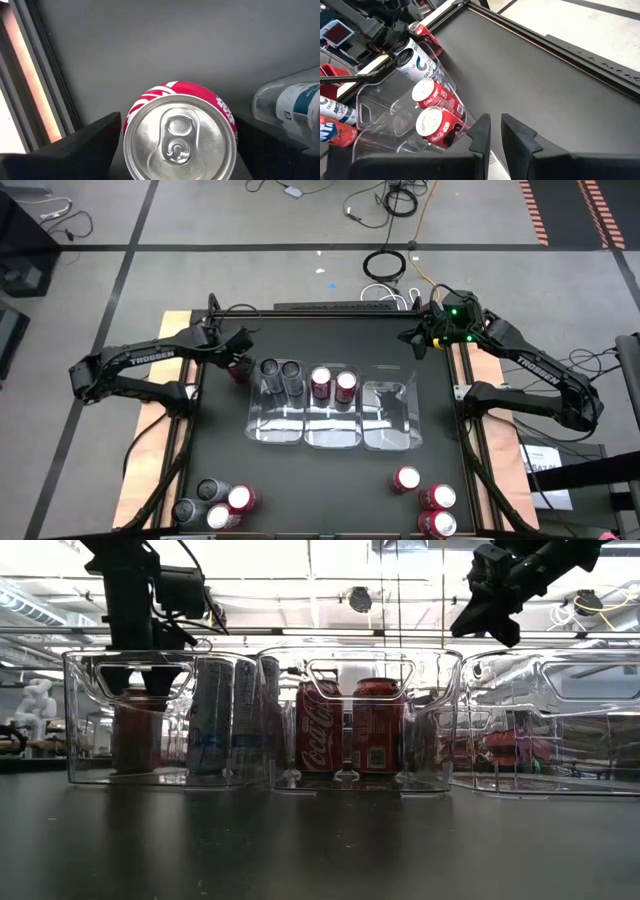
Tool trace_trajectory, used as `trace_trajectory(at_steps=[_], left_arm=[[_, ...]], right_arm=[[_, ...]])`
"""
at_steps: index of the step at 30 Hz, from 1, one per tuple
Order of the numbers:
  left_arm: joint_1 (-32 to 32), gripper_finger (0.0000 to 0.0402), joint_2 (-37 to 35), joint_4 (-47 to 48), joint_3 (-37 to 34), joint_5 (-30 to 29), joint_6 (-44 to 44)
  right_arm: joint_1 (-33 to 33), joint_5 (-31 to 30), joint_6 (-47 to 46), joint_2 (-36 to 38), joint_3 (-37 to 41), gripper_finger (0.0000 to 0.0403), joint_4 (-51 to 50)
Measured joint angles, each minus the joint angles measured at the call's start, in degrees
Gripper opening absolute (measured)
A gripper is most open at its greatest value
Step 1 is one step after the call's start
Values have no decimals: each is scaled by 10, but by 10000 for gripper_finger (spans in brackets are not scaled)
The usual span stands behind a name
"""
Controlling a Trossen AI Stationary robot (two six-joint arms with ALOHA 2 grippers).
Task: Sort soda cans
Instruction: Put the red-white soda can into the center transparent bin
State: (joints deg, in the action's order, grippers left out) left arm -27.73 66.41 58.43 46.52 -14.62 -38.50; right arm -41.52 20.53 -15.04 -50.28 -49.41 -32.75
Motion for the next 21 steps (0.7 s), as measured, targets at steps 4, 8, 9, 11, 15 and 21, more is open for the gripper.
trace_trajectory(at_steps=[4, 8, 9, 11, 15, 21], left_arm=[[0, 371, 0, -3, 0, -1, -1], [0, 368, 0, -10, 0, 9, -16], [0, 365, 0, -9, 0, 11, -16], [1, 354, 0, -8, 0, 27, -17], [1, 322, -1, -8, 0, 49, -17], [1, 314, -1, 25, 8, 68, -47]], right_arm=[[0, 0, -4, 0, 0, 36, 0], [0, 0, -8, 0, 0, 36, 0], [0, 1, -8, 0, 0, 36, 0], [0, 3, -8, 0, 0, 36, 0], [0, 3, -8, 0, 0, 36, 0], [0, 3, -8, 0, 0, 36, 0]])
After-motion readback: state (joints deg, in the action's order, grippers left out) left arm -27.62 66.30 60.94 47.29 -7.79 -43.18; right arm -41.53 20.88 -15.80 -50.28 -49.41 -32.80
